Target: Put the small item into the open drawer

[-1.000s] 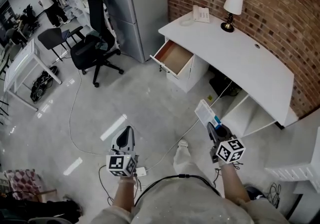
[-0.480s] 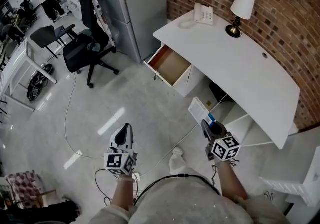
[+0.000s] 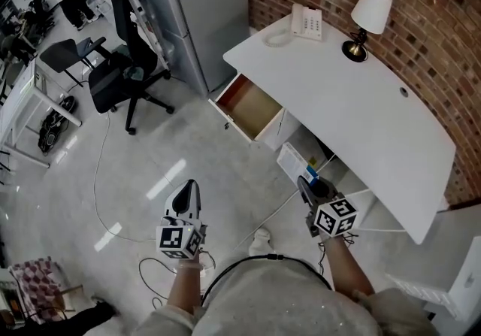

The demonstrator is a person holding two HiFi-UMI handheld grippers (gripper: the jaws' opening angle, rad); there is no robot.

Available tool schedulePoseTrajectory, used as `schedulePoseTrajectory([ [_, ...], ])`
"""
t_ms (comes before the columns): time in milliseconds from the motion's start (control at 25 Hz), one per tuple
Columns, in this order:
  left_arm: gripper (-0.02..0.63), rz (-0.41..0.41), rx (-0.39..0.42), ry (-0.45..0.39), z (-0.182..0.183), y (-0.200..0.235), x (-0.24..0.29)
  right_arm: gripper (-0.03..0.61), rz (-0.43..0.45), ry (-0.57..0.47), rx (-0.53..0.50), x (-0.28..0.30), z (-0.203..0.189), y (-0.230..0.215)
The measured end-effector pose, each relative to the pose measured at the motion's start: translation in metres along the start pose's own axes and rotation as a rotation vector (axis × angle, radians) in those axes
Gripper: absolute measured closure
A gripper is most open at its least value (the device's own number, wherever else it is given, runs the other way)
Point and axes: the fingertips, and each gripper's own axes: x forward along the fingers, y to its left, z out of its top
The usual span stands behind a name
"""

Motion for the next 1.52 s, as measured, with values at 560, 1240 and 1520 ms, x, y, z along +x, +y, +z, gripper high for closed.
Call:
schedulePoseTrajectory([
  [560,0.609,-0.007,0.019,0.039,-0.004,0.008,0.042,0.512,-0.005,0.052,-0.017,0.055,0.007,-0.021],
  [1240,0.609,-0.112,-0.017,0.145,-0.032,0.07,0.158,0.512,-0.078,0.256,-0.1,0.19,-0.006,-0.049],
  [1520,0.609,-0.137,-0.062,0.167,-0.048,0.088,0.2,0.512,-0.094,0.382,-0.206,0.238,-0.024,-0.064],
])
